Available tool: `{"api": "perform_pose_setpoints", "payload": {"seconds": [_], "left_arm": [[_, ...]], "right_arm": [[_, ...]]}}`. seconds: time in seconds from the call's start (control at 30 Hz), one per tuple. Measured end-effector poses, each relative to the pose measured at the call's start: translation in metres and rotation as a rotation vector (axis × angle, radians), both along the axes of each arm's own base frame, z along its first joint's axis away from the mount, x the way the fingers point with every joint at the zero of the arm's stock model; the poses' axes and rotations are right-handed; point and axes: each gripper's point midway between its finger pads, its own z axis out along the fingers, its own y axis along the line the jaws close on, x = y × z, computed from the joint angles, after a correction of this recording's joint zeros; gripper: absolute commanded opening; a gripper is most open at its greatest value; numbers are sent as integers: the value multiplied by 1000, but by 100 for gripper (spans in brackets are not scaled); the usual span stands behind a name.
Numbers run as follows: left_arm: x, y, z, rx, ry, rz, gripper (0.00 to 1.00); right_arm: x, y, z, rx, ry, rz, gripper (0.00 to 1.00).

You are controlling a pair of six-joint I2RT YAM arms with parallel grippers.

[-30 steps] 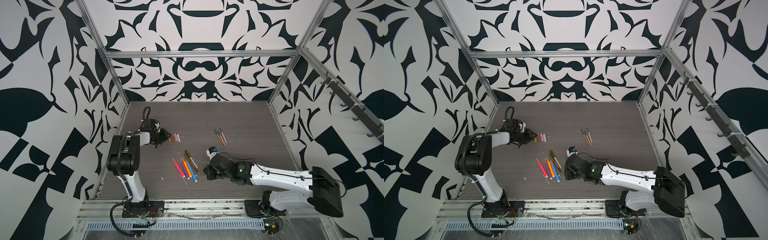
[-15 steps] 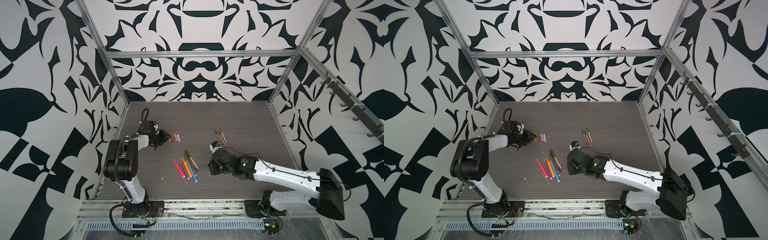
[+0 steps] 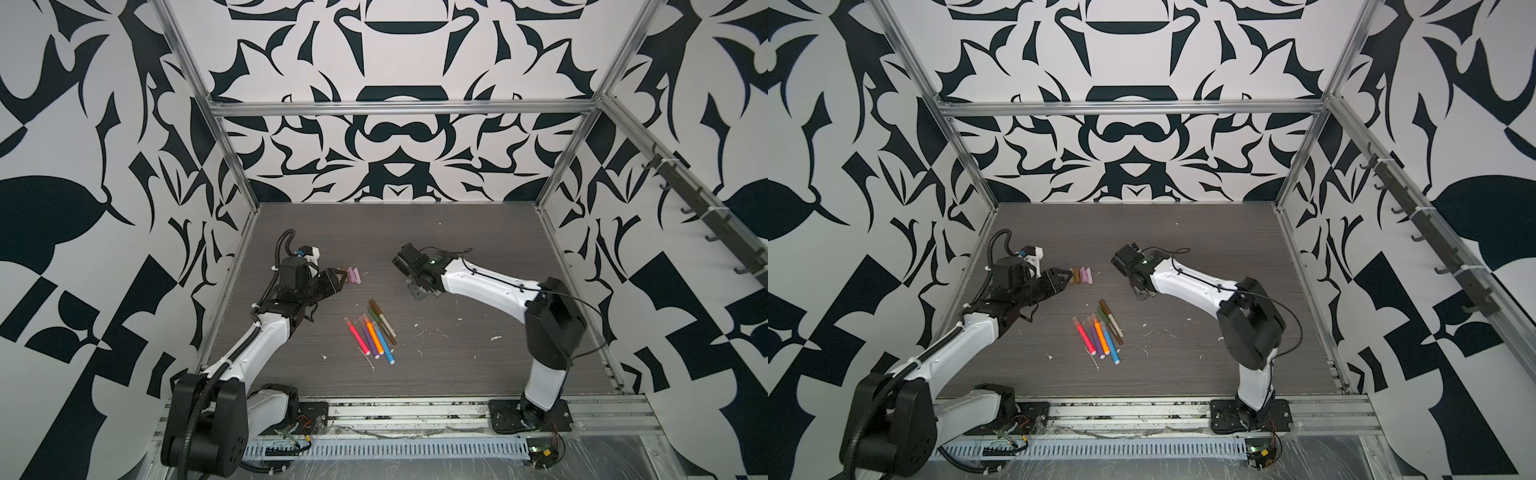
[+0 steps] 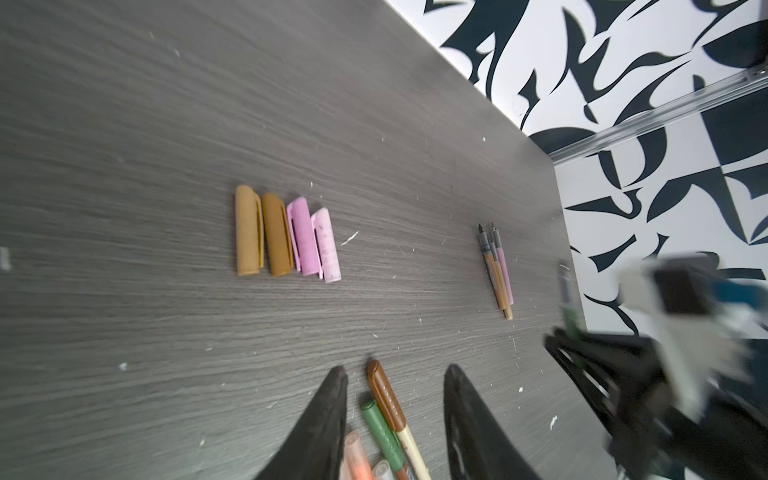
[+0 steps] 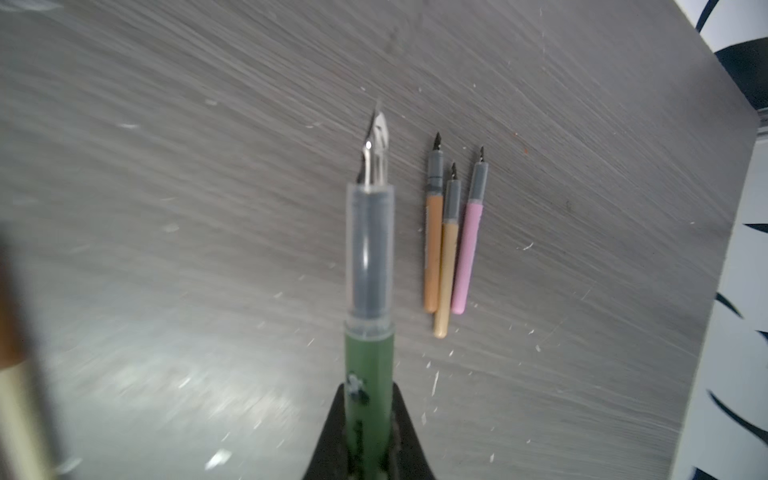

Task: Open the pen caps
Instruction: 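Drop the tan cap with the left gripper while the right carries the green pen away, then lower the green pen beside the uncapped pens and open the right gripper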

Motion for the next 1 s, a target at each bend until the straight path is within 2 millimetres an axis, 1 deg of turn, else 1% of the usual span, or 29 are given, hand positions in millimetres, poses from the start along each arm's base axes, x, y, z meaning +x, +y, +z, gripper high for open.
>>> {"api": "perform_pose_setpoints", "payload": {"seconds": [0.07, 0.13, 0.27, 0.37, 0.5, 0.57, 0.7, 0.8, 0.87, 0.93, 1.0], "left_arm": [[-2, 1, 3, 0, -6, 3, 43], [-4, 1, 1, 1, 11, 2, 43], [-13, 0, -9, -7, 70, -7, 43], [-17, -1, -11, -19, 97, -8, 43], [-20, -1, -7, -25, 95, -11, 43], [-21, -2, -5, -27, 94, -14, 43], [-22, -3, -7, -28, 107, -19, 43], [-23, -3, -8, -29, 112, -22, 43], [-24, -3, -8, -30, 115, -23, 43], [-24, -3, -9, -30, 118, -24, 43], [-25, -3, -10, -30, 124, -24, 43]], "right_arm": [[16, -3, -16, -64, 18, 1, 0], [23, -2, -30, -107, 37, 9, 0], [26, 1, -55, -175, 79, 31, 0], [26, -1, -64, -202, 100, 35, 0], [28, -4, -69, -217, 114, 26, 0], [29, -9, -71, -225, 120, 15, 0], [29, -15, -72, -237, 128, -6, 3], [30, -19, -72, -240, 127, -22, 9], [31, -21, -72, -239, 128, -30, 17], [31, -22, -72, -237, 130, -38, 22], [31, -23, -72, -235, 131, -43, 24]]}}
